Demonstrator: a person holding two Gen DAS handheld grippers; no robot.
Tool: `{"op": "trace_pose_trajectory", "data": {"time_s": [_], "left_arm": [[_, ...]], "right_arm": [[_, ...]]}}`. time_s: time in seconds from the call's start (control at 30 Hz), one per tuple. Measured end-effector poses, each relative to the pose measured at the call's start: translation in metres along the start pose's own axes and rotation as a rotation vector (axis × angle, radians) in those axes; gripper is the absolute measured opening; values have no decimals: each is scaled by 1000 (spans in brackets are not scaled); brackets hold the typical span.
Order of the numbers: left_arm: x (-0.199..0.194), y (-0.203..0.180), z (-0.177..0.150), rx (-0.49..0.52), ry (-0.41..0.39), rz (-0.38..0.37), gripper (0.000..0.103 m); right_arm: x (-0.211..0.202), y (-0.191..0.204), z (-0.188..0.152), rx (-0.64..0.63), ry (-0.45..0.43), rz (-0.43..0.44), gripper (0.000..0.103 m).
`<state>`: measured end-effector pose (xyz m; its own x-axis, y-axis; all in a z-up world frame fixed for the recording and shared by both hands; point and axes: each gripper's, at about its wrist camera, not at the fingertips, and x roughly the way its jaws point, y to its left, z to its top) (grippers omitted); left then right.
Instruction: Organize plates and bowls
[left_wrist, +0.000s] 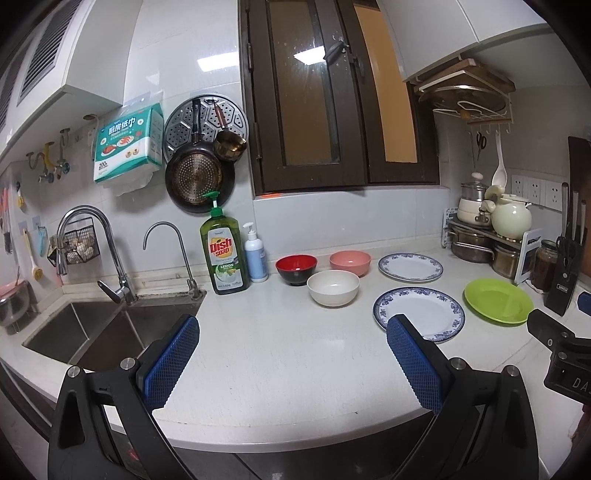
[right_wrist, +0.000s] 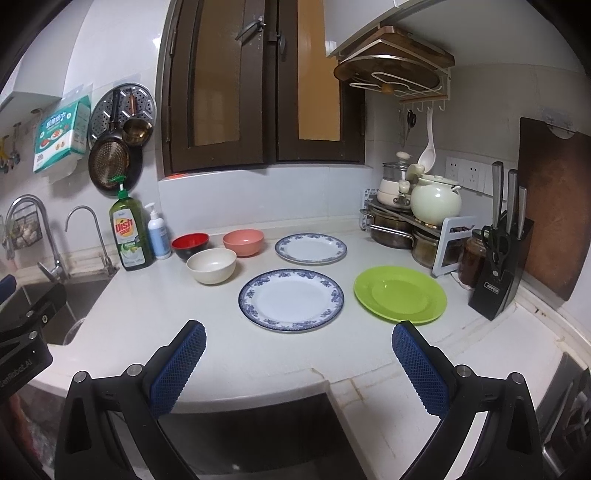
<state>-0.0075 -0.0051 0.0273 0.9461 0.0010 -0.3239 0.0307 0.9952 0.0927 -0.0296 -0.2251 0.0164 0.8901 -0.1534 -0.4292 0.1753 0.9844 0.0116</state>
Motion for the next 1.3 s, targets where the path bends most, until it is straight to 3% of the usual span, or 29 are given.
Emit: {"op": "trace_pose_trajectory", "data": {"time_s": [1.3], "left_arm": [[4,8,6,-15,-25,-21,103]], "right_arm": [[-3,8,5,-1,-21,-15,102]]}}
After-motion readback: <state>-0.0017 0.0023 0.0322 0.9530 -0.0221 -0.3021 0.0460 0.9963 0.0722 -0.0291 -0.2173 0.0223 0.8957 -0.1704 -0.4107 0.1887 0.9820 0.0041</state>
